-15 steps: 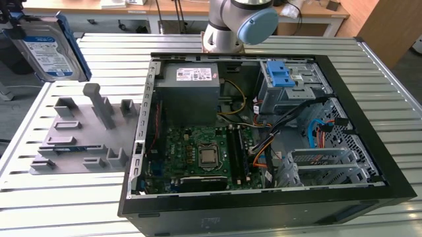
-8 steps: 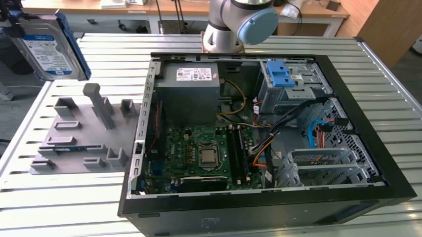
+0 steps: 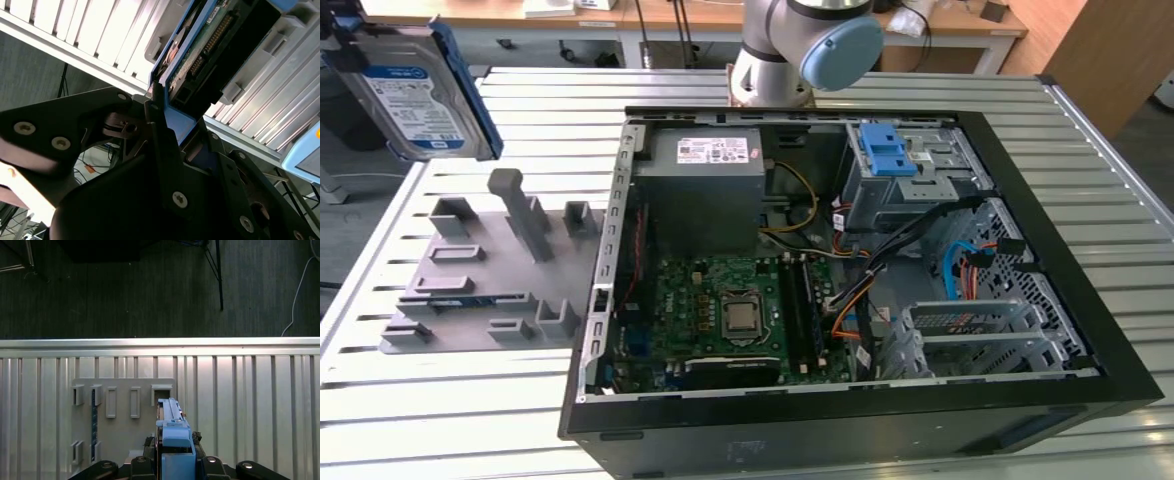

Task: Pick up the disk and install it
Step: 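Pick up the disk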

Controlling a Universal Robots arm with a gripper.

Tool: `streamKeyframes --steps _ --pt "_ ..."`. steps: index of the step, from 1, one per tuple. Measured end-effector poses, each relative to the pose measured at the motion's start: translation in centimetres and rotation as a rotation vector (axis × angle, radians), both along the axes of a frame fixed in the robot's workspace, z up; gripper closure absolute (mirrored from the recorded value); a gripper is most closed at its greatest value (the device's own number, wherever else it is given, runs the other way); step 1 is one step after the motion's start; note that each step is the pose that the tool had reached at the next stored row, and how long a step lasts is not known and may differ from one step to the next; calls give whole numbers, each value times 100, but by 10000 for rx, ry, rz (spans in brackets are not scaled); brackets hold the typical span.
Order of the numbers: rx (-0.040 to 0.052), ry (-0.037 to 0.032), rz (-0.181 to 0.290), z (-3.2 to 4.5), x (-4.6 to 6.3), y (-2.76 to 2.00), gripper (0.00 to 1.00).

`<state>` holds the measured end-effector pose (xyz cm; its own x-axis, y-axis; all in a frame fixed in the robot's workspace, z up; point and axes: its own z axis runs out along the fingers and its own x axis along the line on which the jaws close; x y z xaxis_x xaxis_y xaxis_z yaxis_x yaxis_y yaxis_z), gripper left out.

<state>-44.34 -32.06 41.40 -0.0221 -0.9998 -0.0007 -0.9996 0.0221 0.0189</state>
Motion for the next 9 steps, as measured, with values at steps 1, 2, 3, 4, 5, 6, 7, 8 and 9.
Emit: streamKeyframes --steps 1,2,3,4,5,6,7,8,9 --pt "0 0 0 5 0 0 64" --pt "0 1 0 10 0 1 64" --pt "0 0 0 15 0 1 64" --pt "0 0 0 20 0 2 64" --pt "0 0 0 25 0 2 64" --pt "0 1 0 30 0 3 64" --pt "0 1 0 36 0 3 64" --pt "0 0 0 41 0 3 64" --pt "0 0 0 48 0 3 64"
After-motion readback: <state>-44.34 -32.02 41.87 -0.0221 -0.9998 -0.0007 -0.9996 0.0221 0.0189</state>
